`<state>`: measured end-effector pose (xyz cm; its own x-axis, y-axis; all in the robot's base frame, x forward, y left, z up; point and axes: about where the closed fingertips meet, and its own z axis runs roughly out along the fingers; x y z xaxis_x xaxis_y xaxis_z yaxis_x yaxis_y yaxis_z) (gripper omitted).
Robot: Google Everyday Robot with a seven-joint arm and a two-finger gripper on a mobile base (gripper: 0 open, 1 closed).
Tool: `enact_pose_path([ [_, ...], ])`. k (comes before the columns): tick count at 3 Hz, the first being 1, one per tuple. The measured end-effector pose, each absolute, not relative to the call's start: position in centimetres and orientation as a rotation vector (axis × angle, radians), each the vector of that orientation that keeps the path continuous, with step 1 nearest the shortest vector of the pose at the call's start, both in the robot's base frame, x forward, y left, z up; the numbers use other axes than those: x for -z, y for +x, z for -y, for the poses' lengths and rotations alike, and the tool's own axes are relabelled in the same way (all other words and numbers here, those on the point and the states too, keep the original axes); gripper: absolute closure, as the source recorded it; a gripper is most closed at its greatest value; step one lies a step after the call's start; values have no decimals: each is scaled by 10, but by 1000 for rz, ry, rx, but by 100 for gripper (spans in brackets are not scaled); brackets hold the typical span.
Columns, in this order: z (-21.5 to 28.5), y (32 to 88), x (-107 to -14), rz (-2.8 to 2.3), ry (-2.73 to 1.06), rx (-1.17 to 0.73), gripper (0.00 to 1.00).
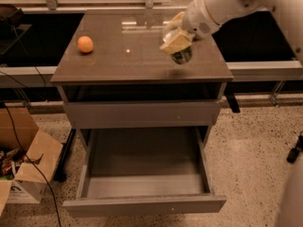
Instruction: Pick green can from middle drawer and place on counter
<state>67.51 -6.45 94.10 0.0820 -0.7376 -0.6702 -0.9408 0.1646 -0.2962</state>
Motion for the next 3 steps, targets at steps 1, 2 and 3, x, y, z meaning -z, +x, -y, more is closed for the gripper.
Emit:
enact_pose_path([
  [1, 33, 722, -943, -1674, -1645, -290, 100],
  [2, 33, 722, -943, -1674, -1645, -290, 100],
  [3, 19, 739, -929, -1668, -1642, -273, 100],
])
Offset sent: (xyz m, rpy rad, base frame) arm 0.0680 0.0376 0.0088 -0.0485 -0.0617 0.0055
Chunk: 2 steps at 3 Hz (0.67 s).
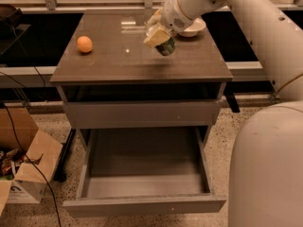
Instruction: Pick green can from middle drawer and place on counter
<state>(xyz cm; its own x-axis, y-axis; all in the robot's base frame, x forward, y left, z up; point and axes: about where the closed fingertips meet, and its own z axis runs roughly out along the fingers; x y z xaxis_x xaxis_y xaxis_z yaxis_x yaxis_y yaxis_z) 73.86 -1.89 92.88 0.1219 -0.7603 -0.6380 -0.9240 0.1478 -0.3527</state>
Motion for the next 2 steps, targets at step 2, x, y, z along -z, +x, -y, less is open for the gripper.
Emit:
enact_pose_path([
  [2, -9, 798, -884, -1653, -1637, -179, 75],
])
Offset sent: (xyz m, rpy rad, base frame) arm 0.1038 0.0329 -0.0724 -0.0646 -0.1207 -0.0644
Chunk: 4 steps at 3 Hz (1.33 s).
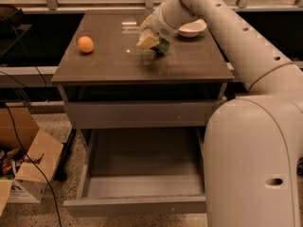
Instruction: Pick green can from middle drawer and place on counter
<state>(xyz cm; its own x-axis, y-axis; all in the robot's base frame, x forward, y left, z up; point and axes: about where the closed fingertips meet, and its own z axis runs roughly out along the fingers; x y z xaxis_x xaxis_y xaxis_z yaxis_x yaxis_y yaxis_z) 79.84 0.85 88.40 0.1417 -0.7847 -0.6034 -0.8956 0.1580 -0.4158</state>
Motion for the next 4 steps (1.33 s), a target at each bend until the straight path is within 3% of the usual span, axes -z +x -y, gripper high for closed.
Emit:
enact_pose_path([
  [3, -17, 809, -877, -1632, -1634, -171, 5],
  [4, -17, 809, -877, -1632, -1634, -172, 0],
])
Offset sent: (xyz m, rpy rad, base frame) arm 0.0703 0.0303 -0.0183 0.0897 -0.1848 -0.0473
